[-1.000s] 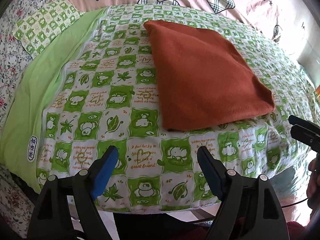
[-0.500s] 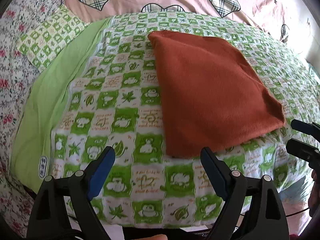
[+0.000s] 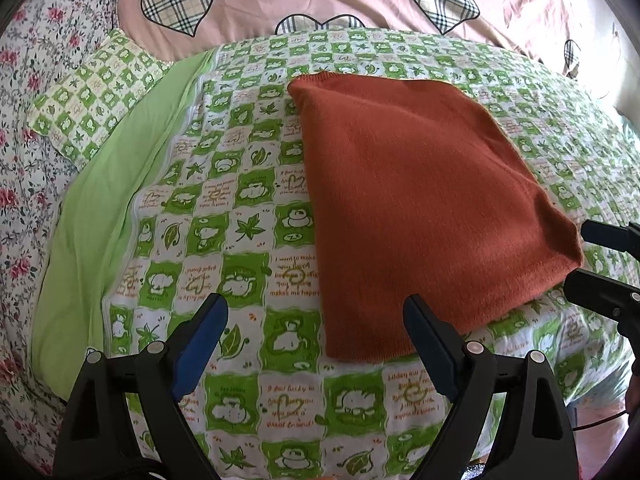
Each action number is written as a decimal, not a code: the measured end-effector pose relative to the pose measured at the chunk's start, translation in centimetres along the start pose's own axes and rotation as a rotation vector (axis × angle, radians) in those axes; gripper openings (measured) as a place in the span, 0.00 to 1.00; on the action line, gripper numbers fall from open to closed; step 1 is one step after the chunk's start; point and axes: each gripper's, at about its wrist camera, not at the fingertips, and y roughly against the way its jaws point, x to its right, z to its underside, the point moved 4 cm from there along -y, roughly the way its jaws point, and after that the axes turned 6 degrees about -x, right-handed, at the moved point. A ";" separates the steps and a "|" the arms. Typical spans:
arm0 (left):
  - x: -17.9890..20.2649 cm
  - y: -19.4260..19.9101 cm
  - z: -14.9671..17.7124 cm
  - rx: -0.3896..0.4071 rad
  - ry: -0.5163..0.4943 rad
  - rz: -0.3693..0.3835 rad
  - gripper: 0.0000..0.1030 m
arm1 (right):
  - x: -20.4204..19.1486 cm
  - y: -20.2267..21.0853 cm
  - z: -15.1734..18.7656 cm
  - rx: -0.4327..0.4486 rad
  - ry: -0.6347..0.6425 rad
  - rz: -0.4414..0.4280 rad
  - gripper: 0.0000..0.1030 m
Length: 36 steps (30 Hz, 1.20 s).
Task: Fold small clothes
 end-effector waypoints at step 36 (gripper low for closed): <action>-0.2 -0.8 -2.9 0.026 0.026 0.001 0.88 | 1.6 -2.5 -4.1 -0.022 0.001 0.000 0.95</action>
